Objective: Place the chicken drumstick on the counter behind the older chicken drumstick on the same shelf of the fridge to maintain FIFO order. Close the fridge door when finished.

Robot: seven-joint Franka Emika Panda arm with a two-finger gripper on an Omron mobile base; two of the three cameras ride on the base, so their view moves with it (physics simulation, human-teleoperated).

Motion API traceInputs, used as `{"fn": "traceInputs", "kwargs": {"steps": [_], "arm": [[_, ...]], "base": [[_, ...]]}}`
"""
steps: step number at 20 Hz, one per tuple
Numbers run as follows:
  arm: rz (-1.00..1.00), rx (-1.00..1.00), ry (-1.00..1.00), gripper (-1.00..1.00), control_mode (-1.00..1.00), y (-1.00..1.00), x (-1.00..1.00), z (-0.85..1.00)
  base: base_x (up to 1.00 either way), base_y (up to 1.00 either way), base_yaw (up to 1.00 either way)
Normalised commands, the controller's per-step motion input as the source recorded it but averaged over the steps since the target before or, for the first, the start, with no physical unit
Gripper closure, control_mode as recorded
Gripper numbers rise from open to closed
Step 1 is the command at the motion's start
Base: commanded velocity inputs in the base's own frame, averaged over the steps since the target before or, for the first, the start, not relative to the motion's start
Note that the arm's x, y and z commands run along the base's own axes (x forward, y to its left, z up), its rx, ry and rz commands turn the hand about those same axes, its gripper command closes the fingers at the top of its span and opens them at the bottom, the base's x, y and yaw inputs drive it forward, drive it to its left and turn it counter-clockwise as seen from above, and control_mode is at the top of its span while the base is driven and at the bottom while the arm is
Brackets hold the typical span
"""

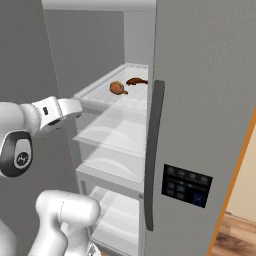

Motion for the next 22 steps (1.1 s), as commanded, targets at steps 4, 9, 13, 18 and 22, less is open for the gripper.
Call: {"fn": "traceInputs", "kwargs": {"steps": [4, 9, 13, 18, 22], "arm": [[0.03, 0.00, 0.07, -1.00, -1.00, 0.00, -0.24, -0.57], [0.00, 0.00, 0.00, -1.00, 1.00, 0.00, -0.66, -0.47], [0.00, 0.00, 0.00, -1.00, 1.00, 0.00, 0.00, 0.00], [0.00, 0.00, 0.00, -1.00, 1.00, 0.00, 0.00, 0.00], [0.00, 0.00, 0.00, -1.00, 1.00, 0.00, 0.00, 0.00]], "base": [[0.00, 0.00, 0.00], [-0.20, 0.00, 0.01], [-0.87, -0.27, 0.37], [-0.77, -0.35, 0.72], [-0.42, -0.27, 0.88]]}}
